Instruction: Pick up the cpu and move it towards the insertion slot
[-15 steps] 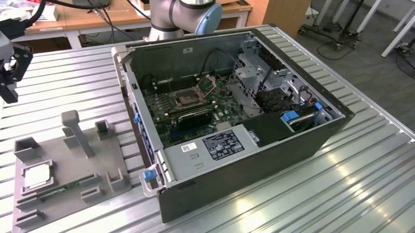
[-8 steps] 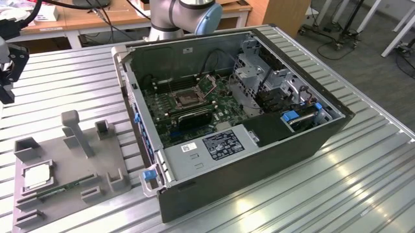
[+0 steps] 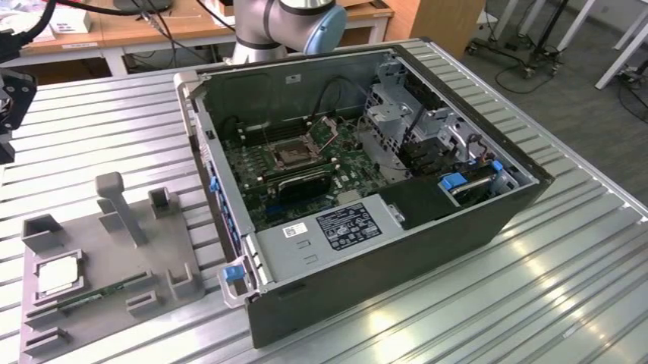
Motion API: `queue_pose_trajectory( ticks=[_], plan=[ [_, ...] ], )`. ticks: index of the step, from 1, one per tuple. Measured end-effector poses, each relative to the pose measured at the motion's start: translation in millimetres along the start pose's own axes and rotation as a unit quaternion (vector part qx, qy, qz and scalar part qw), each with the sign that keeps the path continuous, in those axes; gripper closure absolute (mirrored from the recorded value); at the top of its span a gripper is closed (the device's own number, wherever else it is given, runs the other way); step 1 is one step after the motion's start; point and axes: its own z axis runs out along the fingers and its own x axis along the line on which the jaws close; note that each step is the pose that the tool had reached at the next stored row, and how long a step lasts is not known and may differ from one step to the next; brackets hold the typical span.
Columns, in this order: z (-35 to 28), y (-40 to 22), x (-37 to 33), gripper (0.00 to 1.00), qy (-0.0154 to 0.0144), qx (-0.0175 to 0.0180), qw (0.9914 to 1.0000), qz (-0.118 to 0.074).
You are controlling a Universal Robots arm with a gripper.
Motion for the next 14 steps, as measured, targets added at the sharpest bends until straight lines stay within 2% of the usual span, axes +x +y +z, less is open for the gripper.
queue_pose_trajectory(
  ticks=[8, 14],
  plan=[
    [0.0, 0.1, 7.1, 0.89, 0.0001, 0.0001, 1.0, 0.0],
    [0.0, 0.0, 8.3, 0.89, 0.0001, 0.0, 1.0, 0.0]
  ],
)
